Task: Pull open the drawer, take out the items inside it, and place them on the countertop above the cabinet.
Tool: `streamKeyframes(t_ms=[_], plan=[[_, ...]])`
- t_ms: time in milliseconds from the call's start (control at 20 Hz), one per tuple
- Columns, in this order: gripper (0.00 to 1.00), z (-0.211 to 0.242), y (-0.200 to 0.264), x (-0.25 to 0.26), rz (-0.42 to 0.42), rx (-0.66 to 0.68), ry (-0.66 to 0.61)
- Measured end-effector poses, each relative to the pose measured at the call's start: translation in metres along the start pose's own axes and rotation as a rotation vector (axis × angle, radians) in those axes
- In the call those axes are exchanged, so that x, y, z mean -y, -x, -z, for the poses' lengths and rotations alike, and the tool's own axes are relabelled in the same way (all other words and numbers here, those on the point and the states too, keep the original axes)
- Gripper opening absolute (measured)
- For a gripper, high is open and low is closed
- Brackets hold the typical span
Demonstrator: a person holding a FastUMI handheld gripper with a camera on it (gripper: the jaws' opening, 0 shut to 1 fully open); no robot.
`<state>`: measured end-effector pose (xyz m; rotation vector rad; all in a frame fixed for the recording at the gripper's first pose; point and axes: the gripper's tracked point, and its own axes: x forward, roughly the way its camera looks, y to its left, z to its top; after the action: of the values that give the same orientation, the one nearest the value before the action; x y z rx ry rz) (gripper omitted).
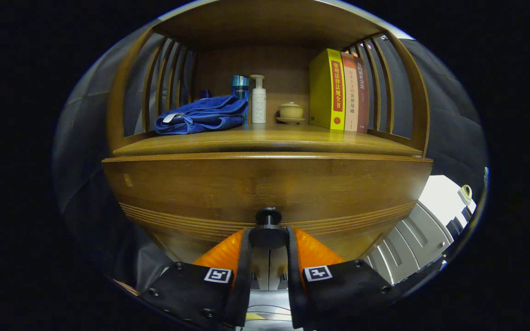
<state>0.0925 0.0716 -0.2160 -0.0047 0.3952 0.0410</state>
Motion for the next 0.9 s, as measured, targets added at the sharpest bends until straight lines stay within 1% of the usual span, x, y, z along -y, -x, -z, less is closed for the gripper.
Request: streamKeyframes(t_ms=[500,900], plan=[[0.44,0.032,0.073,0.002,0.000,-0.038,-0.009],[0.43,0.055,0.123,0.001,-0.005,-0.072,-0.016]])
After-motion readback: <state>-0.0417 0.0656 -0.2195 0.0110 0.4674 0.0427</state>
